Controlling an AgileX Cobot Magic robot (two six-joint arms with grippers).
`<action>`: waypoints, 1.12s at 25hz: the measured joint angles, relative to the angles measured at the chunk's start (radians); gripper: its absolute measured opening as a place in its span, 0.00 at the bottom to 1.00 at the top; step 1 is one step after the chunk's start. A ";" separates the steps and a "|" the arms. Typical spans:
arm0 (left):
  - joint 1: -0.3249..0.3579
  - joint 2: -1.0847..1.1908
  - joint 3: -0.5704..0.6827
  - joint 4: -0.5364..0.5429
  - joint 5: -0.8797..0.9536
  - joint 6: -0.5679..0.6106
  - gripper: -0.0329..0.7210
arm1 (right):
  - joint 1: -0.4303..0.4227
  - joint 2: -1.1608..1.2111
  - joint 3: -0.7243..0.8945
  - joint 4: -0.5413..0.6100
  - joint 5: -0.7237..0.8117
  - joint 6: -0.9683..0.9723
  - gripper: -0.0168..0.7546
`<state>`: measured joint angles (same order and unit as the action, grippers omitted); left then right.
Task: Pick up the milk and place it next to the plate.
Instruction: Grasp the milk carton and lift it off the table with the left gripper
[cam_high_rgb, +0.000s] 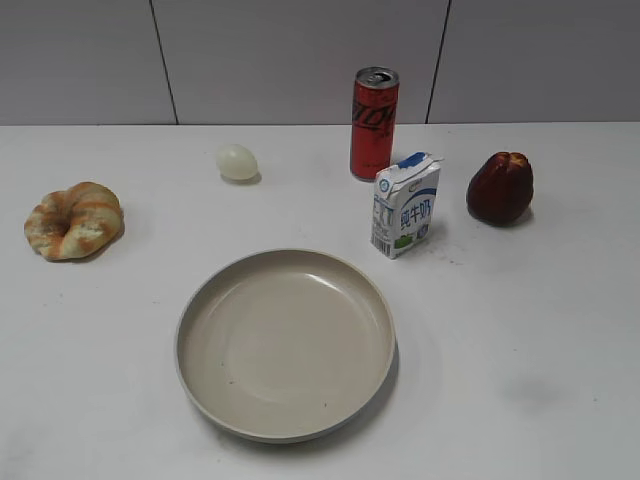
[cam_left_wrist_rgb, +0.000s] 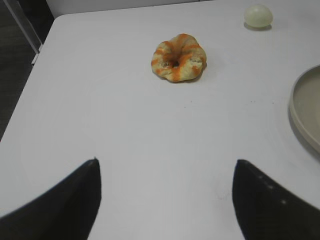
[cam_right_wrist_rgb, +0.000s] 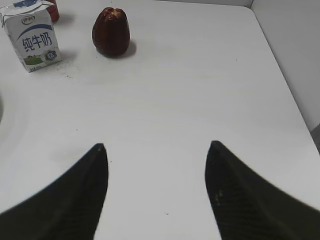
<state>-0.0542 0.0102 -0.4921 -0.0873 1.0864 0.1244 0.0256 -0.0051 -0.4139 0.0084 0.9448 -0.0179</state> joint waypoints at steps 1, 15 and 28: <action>0.000 0.000 0.000 0.000 0.000 0.000 0.86 | 0.000 0.000 0.000 0.000 0.000 0.000 0.63; 0.000 0.011 0.000 0.000 0.000 0.000 0.83 | 0.000 0.000 0.000 0.000 0.000 0.000 0.63; -0.009 0.504 -0.055 -0.098 -0.418 0.000 0.83 | 0.000 0.000 0.000 0.000 0.000 0.000 0.63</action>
<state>-0.0634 0.5144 -0.5471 -0.1856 0.6679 0.1244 0.0256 -0.0051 -0.4139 0.0084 0.9448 -0.0179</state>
